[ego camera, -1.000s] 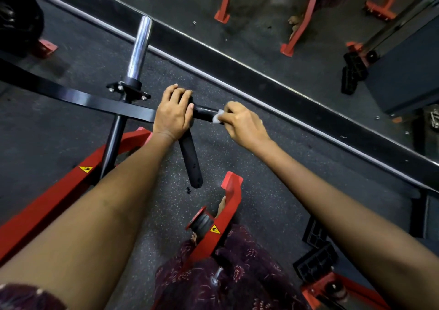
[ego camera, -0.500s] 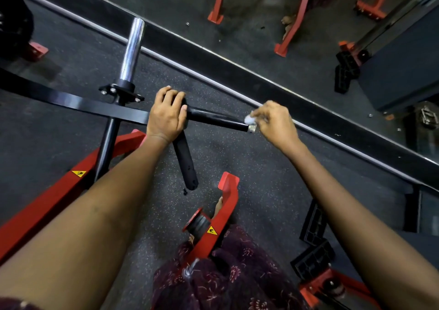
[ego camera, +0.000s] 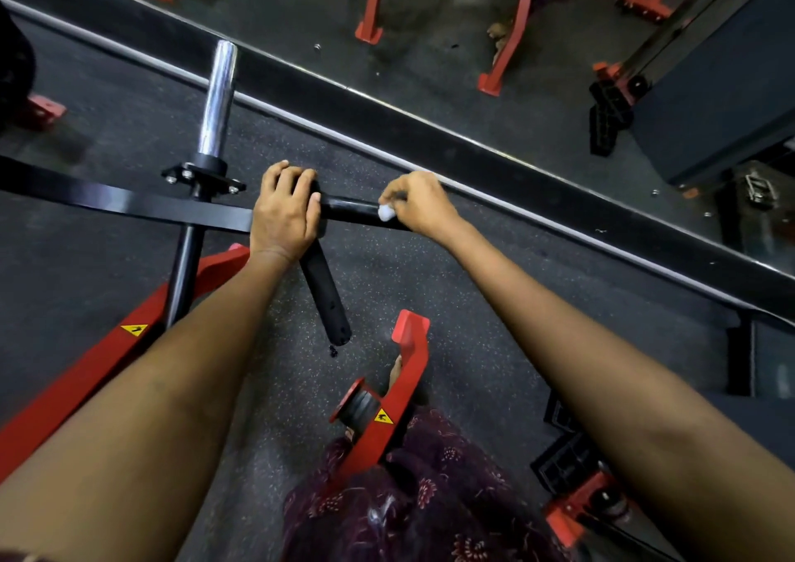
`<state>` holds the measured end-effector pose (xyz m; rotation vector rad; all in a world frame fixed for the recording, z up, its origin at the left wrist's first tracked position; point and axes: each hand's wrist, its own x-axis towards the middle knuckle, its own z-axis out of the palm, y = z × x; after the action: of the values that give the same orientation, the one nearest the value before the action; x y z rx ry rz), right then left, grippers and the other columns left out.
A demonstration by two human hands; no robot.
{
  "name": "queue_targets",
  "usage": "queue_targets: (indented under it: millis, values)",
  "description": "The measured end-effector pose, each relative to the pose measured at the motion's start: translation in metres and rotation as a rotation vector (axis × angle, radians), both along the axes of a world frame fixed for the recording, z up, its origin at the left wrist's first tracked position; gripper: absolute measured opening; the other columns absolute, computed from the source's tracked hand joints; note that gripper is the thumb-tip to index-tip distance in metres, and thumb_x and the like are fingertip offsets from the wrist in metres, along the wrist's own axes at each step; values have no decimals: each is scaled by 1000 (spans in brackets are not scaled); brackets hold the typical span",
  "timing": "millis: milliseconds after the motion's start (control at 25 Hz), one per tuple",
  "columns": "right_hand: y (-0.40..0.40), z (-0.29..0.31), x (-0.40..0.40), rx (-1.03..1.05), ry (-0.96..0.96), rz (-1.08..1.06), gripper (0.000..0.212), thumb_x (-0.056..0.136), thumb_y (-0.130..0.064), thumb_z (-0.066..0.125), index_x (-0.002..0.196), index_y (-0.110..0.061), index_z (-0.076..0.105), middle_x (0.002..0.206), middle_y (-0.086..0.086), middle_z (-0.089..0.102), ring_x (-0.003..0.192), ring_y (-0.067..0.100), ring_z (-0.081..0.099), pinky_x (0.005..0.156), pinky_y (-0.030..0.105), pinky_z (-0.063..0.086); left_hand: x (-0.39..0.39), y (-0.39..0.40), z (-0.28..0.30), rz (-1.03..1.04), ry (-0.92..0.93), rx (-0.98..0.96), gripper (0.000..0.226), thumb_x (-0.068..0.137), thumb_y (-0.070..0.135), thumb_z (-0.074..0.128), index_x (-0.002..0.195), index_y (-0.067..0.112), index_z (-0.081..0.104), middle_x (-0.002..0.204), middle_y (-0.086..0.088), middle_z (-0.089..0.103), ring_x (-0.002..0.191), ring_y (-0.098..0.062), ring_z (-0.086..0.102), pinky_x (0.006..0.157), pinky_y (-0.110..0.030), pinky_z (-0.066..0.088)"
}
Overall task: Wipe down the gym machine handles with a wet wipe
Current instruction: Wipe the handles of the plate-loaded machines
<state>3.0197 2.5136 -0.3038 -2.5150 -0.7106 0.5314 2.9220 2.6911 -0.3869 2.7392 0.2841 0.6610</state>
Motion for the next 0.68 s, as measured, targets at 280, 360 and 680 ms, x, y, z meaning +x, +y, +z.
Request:
queue_targets:
  millis: [280,360,680]
  values:
    - [-63,14,33,-200,2,-117,9,80,-6,67,85,-9,74,88,9,68,80,19,61,73,31,53,1,0,0,4,0,20,41,94,24,35,115,-4,56,108,-23,57,112,-42,47,100,-42,36]
    - [-52,12,24,-64,11,-153,13,80,-8,67,91,-8,74,87,6,68,80,13,59,76,25,49,1,0,0,2,-5,16,40,94,23,36,115,-3,56,108,-23,57,112,-42,47,101,-42,35]
    - [-71,7,24,-54,18,-126,16,82,-2,63,93,-6,74,86,2,69,80,8,59,64,8,42,1,1,0,0,0,13,38,94,23,37,115,-3,56,108,-22,57,112,-40,46,102,-40,33]
